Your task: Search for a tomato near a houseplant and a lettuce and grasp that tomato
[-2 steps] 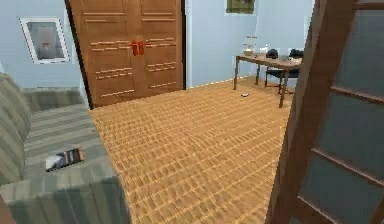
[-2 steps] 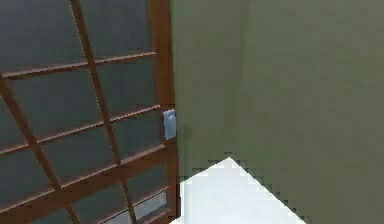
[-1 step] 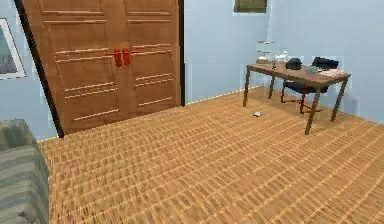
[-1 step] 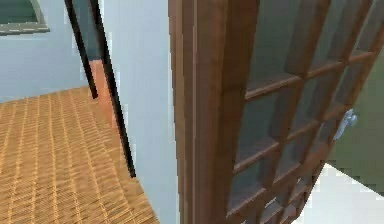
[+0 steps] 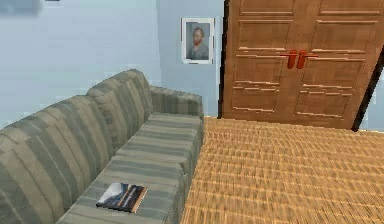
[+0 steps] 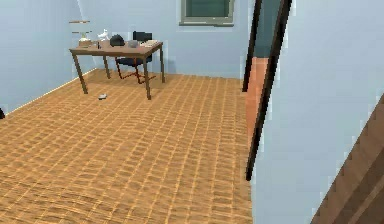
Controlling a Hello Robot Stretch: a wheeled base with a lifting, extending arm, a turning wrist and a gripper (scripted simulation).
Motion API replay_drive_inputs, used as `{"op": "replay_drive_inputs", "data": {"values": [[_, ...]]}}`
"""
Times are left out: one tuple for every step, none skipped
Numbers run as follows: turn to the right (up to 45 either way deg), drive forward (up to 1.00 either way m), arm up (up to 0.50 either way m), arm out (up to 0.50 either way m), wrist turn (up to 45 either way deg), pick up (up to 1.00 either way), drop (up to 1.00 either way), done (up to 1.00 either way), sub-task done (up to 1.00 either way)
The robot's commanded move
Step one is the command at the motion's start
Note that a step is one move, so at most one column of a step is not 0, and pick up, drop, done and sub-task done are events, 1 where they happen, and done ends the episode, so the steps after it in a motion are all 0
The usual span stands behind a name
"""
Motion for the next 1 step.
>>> {"op": "replay_drive_inputs", "data": {"values": [[0.0,0.05,0.00,0.00,0.0,0.00,0.00,0.00,0.00]]}}
